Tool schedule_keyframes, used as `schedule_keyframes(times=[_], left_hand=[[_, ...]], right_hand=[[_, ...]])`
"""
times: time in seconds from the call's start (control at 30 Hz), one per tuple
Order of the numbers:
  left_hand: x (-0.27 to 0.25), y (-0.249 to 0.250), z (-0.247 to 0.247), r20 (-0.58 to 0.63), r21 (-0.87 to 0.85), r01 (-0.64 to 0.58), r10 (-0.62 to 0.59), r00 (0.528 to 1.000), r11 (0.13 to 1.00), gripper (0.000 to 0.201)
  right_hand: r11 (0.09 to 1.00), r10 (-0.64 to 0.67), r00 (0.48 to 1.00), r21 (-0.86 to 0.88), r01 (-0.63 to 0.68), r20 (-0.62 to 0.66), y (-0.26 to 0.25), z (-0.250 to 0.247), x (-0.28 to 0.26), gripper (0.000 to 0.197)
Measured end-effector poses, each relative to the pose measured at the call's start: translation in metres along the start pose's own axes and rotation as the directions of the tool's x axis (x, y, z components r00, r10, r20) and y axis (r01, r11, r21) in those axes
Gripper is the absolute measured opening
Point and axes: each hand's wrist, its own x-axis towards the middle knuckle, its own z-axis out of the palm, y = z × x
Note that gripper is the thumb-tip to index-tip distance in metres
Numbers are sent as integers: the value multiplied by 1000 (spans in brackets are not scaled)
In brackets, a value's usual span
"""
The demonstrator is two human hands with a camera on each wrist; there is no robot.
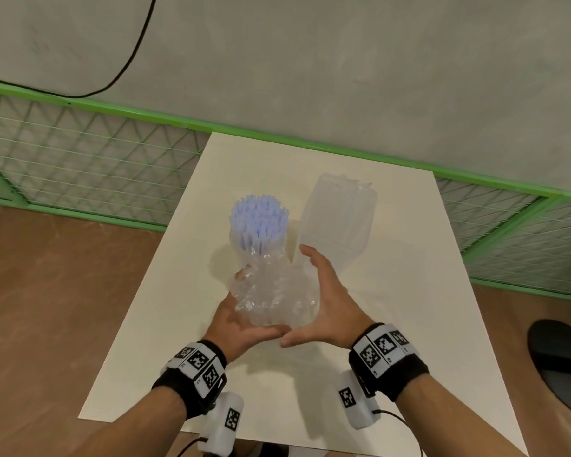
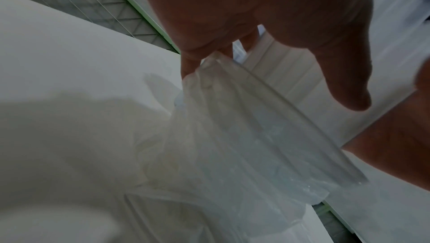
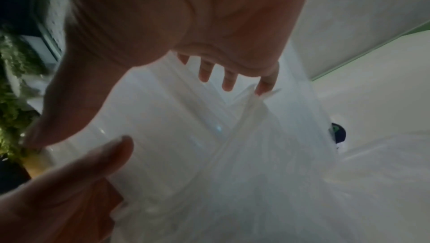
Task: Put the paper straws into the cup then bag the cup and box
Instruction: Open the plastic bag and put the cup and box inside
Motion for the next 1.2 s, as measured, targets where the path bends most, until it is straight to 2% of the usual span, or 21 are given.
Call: schedule_keyframes(times=[0.07, 0.17, 0.3, 0.43, 0.63, 0.73, 0.93, 1.07, 1.2], left_hand=[[0, 0, 1, -19, -2, -1, 1, 1000, 1000, 101], [0, 0, 3, -45, -12, 1, -2, 999, 1000, 103], [0, 0, 4, -72, -30, -6, 4, 997, 1000, 102], [1, 0, 9, -78, -43, -17, 13, 997, 999, 104], [-3, 5, 13, -73, -51, -20, 16, 997, 998, 101], [-4, 5, 12, -75, -25, -19, 17, 997, 1000, 100], [-5, 7, 11, -97, 22, -2, 4, 995, 1000, 99], [-5, 7, 11, -110, 22, 12, -9, 994, 1000, 98], [-6, 9, 13, -126, 25, 25, -22, 992, 999, 98]], right_hand=[[1000, -3, 999, -8, 3, -48, 2, -7, -10, 134], [998, -54, 984, 3, 55, -168, 4, -11, -24, 119], [988, -150, 948, -77, 134, -282, 3, 2, -36, 95], [960, -261, 903, -193, 204, -342, 4, 23, -35, 89], [980, -199, 877, -119, 163, -437, 3, 30, -28, 65], [977, -212, 872, -122, 175, -442, 3, 31, -24, 57], [967, -252, 820, -160, 197, -513, 6, 34, -16, 29], [975, -221, 834, -147, 169, -506, 7, 38, -13, 26], [984, -162, 859, -139, 107, -486, 7, 38, -12, 32]])
